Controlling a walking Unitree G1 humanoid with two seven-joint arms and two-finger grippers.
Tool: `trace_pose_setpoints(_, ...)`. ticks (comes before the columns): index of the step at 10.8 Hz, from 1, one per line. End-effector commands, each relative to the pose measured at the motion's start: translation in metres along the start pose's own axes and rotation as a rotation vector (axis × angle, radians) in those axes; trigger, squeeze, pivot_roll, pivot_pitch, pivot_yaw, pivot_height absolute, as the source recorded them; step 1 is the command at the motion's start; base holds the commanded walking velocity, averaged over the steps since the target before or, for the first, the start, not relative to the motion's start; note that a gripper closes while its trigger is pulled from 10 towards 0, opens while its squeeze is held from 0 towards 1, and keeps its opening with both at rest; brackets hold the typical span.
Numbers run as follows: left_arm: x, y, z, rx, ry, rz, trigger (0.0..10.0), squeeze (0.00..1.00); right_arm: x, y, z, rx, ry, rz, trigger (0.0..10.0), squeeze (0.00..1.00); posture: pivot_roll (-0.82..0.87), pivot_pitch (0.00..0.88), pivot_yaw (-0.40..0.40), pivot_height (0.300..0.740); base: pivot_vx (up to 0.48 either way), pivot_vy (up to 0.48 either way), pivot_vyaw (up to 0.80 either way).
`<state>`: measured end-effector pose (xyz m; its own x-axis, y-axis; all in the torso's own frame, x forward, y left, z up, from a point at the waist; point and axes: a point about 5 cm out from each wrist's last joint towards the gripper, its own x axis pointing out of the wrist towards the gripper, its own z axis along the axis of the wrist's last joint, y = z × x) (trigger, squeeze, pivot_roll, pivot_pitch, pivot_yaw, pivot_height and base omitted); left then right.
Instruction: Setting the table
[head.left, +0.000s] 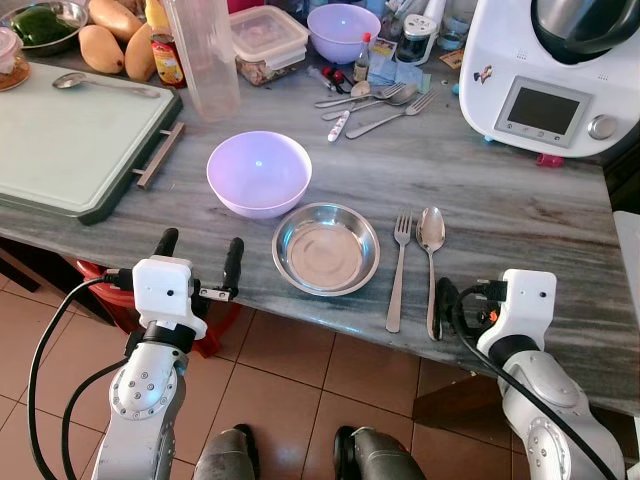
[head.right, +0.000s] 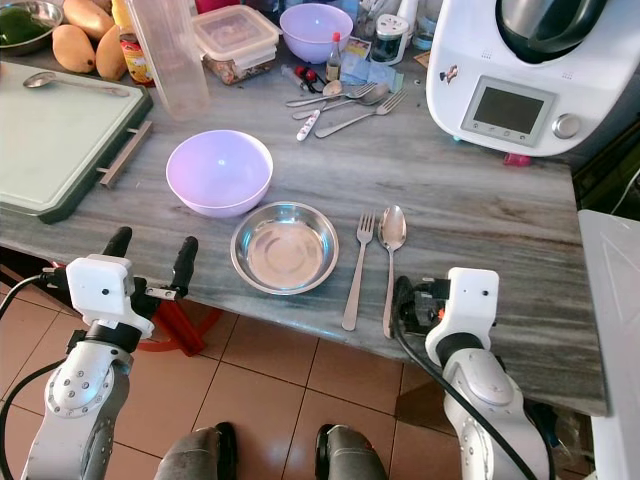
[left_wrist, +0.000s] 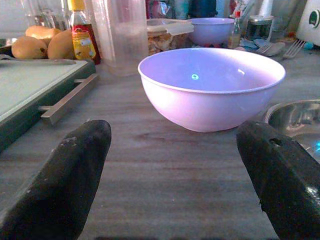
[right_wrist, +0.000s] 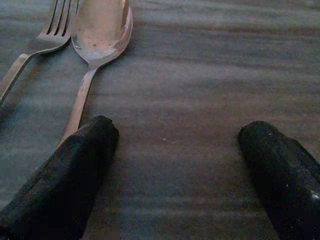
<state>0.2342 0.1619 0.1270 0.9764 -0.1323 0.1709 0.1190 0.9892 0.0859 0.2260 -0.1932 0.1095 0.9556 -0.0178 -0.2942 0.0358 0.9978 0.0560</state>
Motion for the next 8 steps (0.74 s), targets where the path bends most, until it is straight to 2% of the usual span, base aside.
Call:
trace_pose_setpoints(1,-0.0016,-0.0013,0.0007,-0.003,0.004,0.000,10.0,0.00,-0.0019,0.0059,-0.0092,0.015,0.052,0.045,10.0,0.00,0.01,0.201,-0.040,0.740,0.000,0.000,0.00)
trace_pose_setpoints(8,-0.0009,-0.0020,0.0007,-0.003,0.004,-0.001,10.0,0.00,-0.0016,0.0128,-0.0056,0.030,0.031,0.117,10.0,0.00,0.00,0.199,-0.043,0.740,0.000,0.000,0.00)
